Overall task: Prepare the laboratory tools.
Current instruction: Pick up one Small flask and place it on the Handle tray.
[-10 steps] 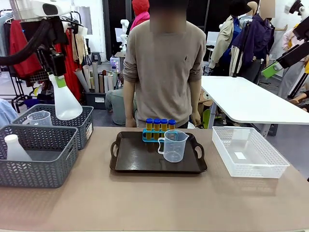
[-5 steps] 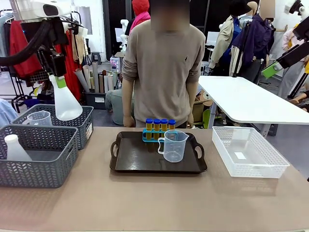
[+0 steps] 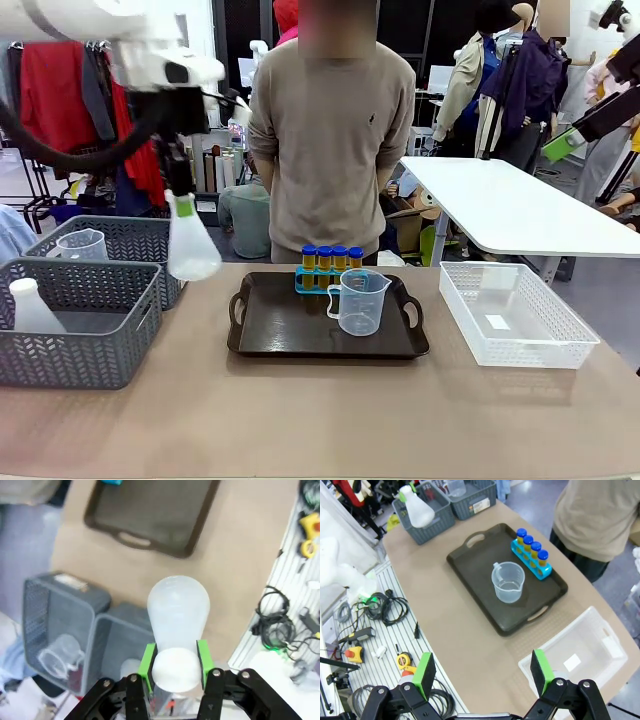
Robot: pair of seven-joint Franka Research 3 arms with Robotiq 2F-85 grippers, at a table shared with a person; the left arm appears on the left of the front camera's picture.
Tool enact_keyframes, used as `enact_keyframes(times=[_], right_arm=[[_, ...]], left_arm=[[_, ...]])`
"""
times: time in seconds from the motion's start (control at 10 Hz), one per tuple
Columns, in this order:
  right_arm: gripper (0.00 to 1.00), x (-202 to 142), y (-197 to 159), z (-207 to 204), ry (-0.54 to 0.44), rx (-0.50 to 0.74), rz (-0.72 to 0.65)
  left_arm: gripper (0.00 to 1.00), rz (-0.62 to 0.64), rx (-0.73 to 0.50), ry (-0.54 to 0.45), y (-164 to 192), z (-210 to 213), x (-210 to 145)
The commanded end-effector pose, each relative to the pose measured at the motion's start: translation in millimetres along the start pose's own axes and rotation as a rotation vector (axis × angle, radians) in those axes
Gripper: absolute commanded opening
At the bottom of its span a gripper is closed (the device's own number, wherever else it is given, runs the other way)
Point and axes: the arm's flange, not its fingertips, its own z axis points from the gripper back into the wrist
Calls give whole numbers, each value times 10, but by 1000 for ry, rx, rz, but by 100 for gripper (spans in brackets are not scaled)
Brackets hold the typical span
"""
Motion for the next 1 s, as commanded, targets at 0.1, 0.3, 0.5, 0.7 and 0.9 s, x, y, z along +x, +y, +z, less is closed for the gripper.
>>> enact_keyframes(times=[0.1,0.3,0.5,0.7,0.9], right_arm=[[100,24,0,7,-26,15,7],[100,24,0,7,-26,15,7],[100,24,0,7,-26,15,7],[100,24,0,7,-26,15,7],[100,24,0,7,-26,15,7]], left_arm=[[0,-160,-21,-3,35,-421,383],[0,-230,-16,-7,21,-733,703],[0,-272,8,28,76,-851,1066],[0,-302,19,49,171,-1023,1368],[0,-302,15,60,217,-1155,1526]])
